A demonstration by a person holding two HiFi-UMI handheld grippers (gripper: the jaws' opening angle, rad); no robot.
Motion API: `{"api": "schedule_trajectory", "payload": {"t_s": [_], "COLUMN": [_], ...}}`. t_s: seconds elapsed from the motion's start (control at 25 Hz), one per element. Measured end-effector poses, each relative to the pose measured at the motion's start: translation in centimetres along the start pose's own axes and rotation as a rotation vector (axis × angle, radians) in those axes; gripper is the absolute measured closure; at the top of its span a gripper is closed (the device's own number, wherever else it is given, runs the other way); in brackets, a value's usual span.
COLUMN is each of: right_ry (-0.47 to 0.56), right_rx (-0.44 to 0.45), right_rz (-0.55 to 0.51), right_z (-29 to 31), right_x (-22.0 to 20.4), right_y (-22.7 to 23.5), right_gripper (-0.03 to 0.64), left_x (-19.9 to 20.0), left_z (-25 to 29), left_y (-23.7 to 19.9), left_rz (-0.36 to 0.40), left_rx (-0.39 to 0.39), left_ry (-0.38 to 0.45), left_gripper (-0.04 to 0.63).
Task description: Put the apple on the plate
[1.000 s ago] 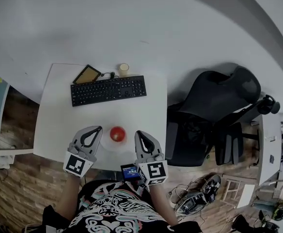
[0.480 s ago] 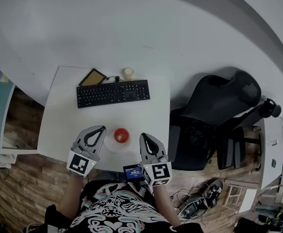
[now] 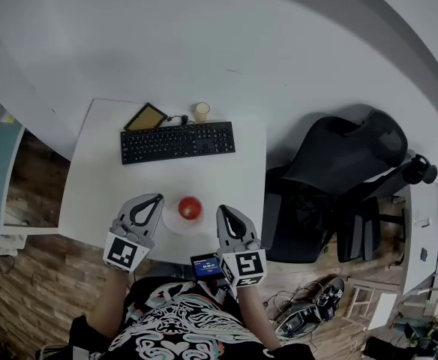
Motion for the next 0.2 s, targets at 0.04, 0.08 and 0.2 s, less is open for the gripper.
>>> {"api": "schedule_trajectory", "payload": {"t_s": [0.04,0.08,0.2], "right_ry": [-0.002,-0.006,-0.020], "right_rx": [0.001,0.003,0.005], "right_rz": [0.001,0.002,0.004], "right_z": [0.02,0.04,0.11], "right_x": [-0.05,-0.11,-0.32], "right_y": [0.00,0.02,0.17], "right_gripper": [0.589,0.589,0.589], "left_x": [-0.06,-0.12,-0.31], "left_z": [0.00,0.03,0.17], "left_y": [-0.01,-0.03,-0.10], "left_rz": [-0.002,-0.004,-0.009], "left_rx": [0.001,0.003,0.010], "left_ry": [0.001,0.003,0.005], "left_gripper": [0.580,0.580,0.580]}}
Point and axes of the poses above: the fingertips, and each gripper's own axes: z forward along the fingers, y to its right, x out of its top, the point moved 8 cm from there along -z, backward along the fingers, and after that the axes turned 11 degrees about y, right-handed, at the moved point
